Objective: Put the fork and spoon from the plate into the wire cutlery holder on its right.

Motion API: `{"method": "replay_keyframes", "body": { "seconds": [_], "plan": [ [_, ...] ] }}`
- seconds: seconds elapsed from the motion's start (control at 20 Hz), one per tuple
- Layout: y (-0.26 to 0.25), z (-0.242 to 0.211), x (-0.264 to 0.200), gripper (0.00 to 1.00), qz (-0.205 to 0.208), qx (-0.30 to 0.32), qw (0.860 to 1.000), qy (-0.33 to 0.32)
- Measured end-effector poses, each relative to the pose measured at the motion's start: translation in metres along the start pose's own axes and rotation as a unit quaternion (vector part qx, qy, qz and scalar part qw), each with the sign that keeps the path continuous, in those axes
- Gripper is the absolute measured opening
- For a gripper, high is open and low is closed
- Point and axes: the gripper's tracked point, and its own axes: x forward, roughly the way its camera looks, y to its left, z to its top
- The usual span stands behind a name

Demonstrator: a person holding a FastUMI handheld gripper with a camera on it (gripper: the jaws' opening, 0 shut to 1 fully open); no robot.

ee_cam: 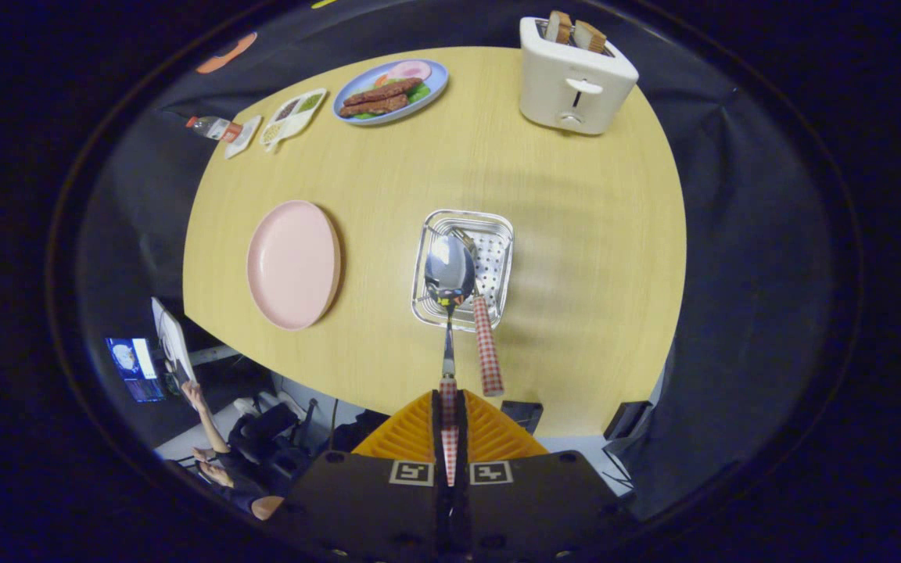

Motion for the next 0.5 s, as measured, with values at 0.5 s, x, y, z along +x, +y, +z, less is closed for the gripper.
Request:
{"method": "replay_keyframes", "body": {
  "seconds": [0.5],
  "plan": [
    [-0.002,0.023,0.001,0.04,-0.021,-0.030,0.997,0.073]
  ]
}}
